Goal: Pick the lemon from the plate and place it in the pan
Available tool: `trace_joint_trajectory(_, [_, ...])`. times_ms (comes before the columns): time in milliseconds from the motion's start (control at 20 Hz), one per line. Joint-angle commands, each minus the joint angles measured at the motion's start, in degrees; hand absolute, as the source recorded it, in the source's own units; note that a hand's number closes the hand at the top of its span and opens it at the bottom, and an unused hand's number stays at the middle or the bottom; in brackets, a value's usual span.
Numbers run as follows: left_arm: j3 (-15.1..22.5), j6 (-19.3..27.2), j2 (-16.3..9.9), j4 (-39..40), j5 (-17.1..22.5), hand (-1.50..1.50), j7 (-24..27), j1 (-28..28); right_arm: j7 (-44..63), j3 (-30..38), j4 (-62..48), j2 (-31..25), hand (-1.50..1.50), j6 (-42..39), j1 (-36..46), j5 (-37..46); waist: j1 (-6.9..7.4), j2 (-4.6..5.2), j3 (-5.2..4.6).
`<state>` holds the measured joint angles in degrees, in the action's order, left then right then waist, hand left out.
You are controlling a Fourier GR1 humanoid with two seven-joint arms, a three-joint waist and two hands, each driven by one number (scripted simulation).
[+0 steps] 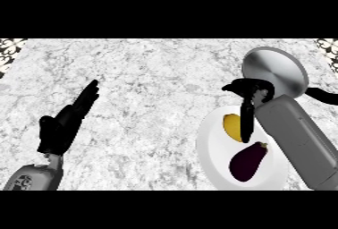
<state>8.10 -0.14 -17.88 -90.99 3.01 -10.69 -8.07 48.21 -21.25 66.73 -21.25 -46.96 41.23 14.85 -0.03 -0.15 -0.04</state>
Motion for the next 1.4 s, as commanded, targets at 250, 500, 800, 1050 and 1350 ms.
trace_joint_trajectory(250, [-0.7,-0.5,1.8,0.2,-1.9,0.0,-0.7,-1.1,6.5,-1.4,0.5,3.8,-1.5,-1.8,-1.9,5.0,0.09,0.1,0.02])
trace_joint_trajectory(500, [-1.1,-0.9,2.5,-1.1,-3.1,0.0,0.3,1.8,5.5,-1.3,5.5,1.9,-1.5,-2.9,-6.7,7.9,0.01,0.03,0.02])
trace_joint_trajectory(800, [-3.0,-3.4,3.2,0.0,-2.9,0.0,-0.6,-0.1,-2.1,-1.6,-2.4,6.1,-1.5,3.1,-7.4,16.1,0.42,0.21,0.05])
trace_joint_trajectory(1050, [-3.0,-3.7,4.0,-5.2,-3.4,0.0,-2.1,3.8,-7.3,-1.2,-1.5,5.0,1.5,-3.0,-7.8,16.8,0.47,0.15,0.05])
trace_joint_trajectory(1350, [-3.1,-3.3,5.1,-2.5,-4.7,0.0,-3.3,0.8,-11.3,-2.3,-0.2,3.7,1.5,-3.6,-11.5,18.3,0.15,0.11,0.05])
